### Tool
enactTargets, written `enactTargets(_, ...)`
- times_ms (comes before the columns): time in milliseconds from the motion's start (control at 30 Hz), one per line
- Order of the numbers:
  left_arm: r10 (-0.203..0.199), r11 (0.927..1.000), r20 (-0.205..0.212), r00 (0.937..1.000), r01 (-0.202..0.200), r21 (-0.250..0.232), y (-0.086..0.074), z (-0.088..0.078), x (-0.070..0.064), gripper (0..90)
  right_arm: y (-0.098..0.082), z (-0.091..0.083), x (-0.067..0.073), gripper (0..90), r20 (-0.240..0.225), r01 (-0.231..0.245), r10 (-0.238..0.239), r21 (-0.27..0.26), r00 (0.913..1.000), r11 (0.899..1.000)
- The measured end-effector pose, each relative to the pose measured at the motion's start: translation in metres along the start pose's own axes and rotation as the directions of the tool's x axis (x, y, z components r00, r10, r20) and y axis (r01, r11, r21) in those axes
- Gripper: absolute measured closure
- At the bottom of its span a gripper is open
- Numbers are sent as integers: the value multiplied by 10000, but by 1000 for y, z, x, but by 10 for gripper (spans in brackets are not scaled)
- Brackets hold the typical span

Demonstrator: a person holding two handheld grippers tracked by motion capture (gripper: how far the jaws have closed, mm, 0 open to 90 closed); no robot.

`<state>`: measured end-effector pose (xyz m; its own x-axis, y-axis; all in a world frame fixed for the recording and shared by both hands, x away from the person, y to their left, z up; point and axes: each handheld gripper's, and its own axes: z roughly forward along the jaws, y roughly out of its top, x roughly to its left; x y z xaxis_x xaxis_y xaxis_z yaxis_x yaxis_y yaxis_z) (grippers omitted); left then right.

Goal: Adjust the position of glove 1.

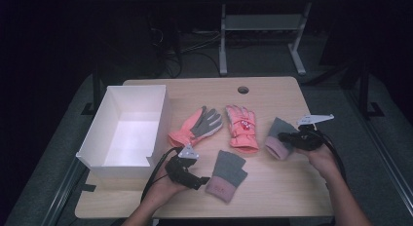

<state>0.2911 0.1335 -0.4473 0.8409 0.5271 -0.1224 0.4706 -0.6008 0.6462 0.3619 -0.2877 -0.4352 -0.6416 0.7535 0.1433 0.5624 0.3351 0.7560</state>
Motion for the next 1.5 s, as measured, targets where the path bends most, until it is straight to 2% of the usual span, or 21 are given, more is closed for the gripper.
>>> enactTargets(100, 6, 10000, 110, 9999, -5, -87, -6, -6, -5, 148, 4, -8, 7, 868, -81, 6, -8, -167, 10000, 9999)
enactTargets(200, 64, 9999, 98, 9999, -63, -87, -10, -11, -8, 148, 7, -12, 12, 868, -119, 23, -27, -303, 9999, 9995)
enactTargets(300, 136, 9998, 19, 9999, -136, -114, -17, -19, -14, 148, 14, -17, 22, 868, -228, 49, -59, -423, 9997, 9991)
enactTargets(467, 177, 9998, 15, 9998, -177, -133, -19, -21, -16, 148, 19, -18, 36, 867, -302, 112, -128, -532, 9995, 9985)
enactTargets(500, 103, 9997, 35, 9999, -102, -242, -19, -21, -16, 149, 21, -17, 45, 867, -436, 139, -160, -491, 9989, 9987)
enactTargets(533, 103, 9997, 35, 9999, -102, -242, -19, -21, -16, 148, 21, -17, 45, 867, -436, 139, -160, -491, 9989, 9987)
enactTargets(600, 163, 9998, 56, 9999, -163, -131, -19, -21, -16, 149, 24, -15, 59, 867, -630, 165, -187, -345, 9978, 9993)
enactTargets(767, 242, 9996, -10, 9997, -242, -109, -19, -20, -15, 148, 29, -10, 77, 867, -979, 309, -338, -310, 9946, 9990)
enactTargets(800, 242, 9996, -10, 9997, -242, -109, -19, -20, -15, 149, 29, -10, 77, 867, -979, 309, -338, -310, 9946, 9990)
enactTargets(900, 267, 9996, -20, 9996, -267, -112, -19, -20, -14, 149, 30, -8, 92, 867, -1180, 322, -362, -355, 9924, 9989)
enactTargets(933, 267, 9996, -20, 9996, -267, -112, -19, -20, -14, 149, 30, -8, 92, 867, -1180, 322, -362, -355, 9924, 9989)
enactTargets(1100, 152, 9998, -93, 9998, -153, -145, -21, -19, -12, 148, 29, -1, 115, 867, -1517, 489, -503, -127, 9871, 9987)
enactTargets(1133, 152, 9998, -93, 9998, -153, -145, -21, -19, -12, 149, 29, -1, 115, 867, -1517, 489, -503, -127, 9871, 9987)
enactTargets(1167, 220, 9997, -64, 9997, -221, -89, -21, -20, -11, 149, 29, 2, 126, 866, -1687, 623, -621, -41, 9837, 9980)
enactTargets(1200, 220, 9997, -64, 9997, -221, -89, -21, -20, -11, 149, 29, 2, 126, 866, -1687, 623, -621, -41, 9837, 9980)
enactTargets(1267, 162, 9998, -97, 9998, -163, -107, -21, -20, -10, 149, 30, 7, 134, 866, -1747, 848, -842, -41, 9810, 9964)
enactTargets(1300, 81, 9999, -90, 9999, -82, -150, -21, -20, -10, 148, 30, 9, 139, 866, -1808, 809, -799, -18, 9803, 9967)
enactTargets(1367, 161, 9998, -92, 9998, -162, -62, -22, -20, -8, 149, 29, 17, 149, 866, -1993, 891, -848, 124, 9763, 9959)
enactTargets(1400, 161, 9998, -92, 9998, -162, -62, -22, -20, -8, 149, 29, 17, 149, 866, -1993, 891, -848, 124, 9763, 9959)
enactTargets(1500, -19, 9999, -89, 10000, 18, -156, -22, -19, -9, 149, 26, 28, 160, 866, -2114, 899, -800, 374, 9741, 9953)
